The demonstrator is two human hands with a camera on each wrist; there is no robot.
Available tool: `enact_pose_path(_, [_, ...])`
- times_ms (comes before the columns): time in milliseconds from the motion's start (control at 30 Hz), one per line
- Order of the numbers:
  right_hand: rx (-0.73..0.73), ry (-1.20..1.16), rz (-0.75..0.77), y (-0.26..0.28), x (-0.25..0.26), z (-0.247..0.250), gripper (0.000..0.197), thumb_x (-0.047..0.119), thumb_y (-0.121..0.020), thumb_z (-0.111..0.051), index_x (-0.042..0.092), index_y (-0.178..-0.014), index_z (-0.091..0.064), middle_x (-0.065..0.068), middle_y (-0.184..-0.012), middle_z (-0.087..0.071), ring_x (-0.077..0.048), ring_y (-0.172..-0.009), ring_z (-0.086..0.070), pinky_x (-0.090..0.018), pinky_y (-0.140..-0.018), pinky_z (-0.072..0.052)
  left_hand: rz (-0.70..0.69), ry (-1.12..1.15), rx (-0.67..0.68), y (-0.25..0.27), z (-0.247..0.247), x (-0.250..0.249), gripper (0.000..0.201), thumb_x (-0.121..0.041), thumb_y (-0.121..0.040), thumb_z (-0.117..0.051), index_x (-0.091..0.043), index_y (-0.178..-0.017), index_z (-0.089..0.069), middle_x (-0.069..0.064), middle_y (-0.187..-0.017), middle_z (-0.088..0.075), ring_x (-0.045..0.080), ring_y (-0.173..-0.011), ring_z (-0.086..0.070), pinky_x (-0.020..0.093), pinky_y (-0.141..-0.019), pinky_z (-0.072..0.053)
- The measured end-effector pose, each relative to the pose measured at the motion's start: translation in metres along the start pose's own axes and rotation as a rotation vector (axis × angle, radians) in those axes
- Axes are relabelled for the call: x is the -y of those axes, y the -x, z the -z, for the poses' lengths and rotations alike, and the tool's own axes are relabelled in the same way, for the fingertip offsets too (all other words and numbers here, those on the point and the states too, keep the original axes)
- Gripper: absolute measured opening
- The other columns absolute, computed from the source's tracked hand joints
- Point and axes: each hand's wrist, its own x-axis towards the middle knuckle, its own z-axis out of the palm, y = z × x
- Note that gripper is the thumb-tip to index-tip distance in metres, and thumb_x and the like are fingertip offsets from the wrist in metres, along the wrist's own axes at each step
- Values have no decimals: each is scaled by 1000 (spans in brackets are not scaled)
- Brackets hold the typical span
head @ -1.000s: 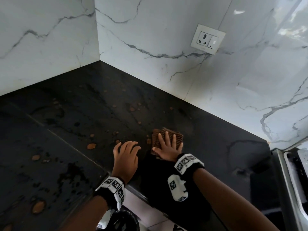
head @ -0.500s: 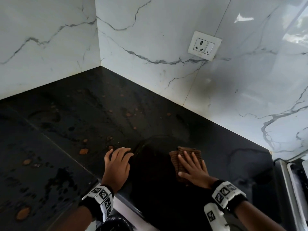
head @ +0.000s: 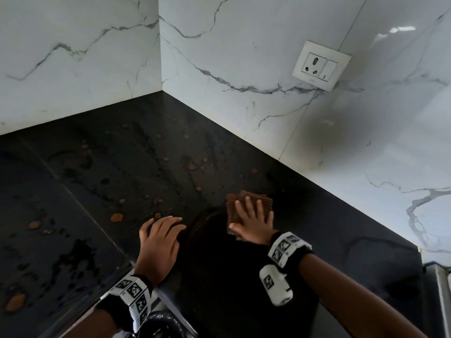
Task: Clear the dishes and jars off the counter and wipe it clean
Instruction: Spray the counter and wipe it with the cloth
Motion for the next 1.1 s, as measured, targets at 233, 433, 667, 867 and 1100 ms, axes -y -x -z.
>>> enact_pose_path(233, [-15, 267, 661, 65, 14, -65, 76, 66, -83, -30, 50, -135, 22, 17, -149, 34, -29, -137, 33, -53, -98, 27, 4, -36, 25, 3, 0, 2, 35, -20, -80, -38, -21, -104, -64, -1, -116, -64, 15, -114, -47, 32, -110, -11])
enact_pose_path(433, [-67, 354, 467, 18, -53, -27, 78, 72, -71, -19, 55, -133, 24, 10, -148, 26, -29, -138, 24, -62, -110, 0, 30, -60, 49, 3, 1, 1, 36, -21, -82, -37, -20, -104, -64, 0, -117, -63, 16, -115, -46, 31, -111, -7])
enact_pose_path(667, [-111, -46, -137, -53, -140, 59, 70, 59, -92, -37, 43, -147, 2, 12, -157, 14, -22, -145, 15, -55, -113, 6, 56, -69, 71, 0, 4, -4, 38, -22, -80, -36, -19, -103, -66, 1, -115, -64, 17, -114, -45, 29, -113, -1])
enact_pose_path(867, [-139, -134, -305, -87, -155, 84, 69, 61, -92, -33, 40, -148, 1, 9, -158, 12, -25, -145, 13, -56, -114, 6, 73, -67, 87, -1, 4, -2, 38, -22, -79, -36, -21, -102, -67, -1, -115, -64, 16, -115, -44, 29, -114, 2])
enact_pose_path(1100, [-138, -149, -348, -57, -179, 71, 69, 61, -92, -32, 40, -148, 3, 8, -158, 14, -25, -145, 15, -53, -114, 7, 34, -83, 119, 0, 3, 0, 38, -23, -80, -36, -22, -102, -67, -2, -117, -63, 16, -117, -44, 31, -114, 2])
